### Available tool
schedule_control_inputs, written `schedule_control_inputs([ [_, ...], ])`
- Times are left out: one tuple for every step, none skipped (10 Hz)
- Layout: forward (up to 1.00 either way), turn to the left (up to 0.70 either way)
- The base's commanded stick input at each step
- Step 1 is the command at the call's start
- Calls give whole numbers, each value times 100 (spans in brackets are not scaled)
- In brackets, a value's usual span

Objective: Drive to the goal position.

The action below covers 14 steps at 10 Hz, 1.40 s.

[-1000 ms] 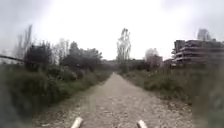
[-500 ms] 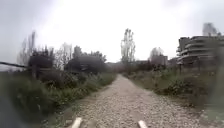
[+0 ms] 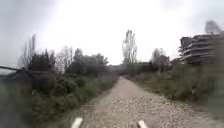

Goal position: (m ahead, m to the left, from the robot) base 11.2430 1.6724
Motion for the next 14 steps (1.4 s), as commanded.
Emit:
schedule_control_inputs([
  [86,0],
  [86,0],
  [86,0],
  [86,-3],
  [86,-34],
  [86,-26],
  [86,-9],
  [86,0],
  [89,0],
  [100,0],
  [100,0],
  [100,0],
  [100,0],
  [100,0],
])
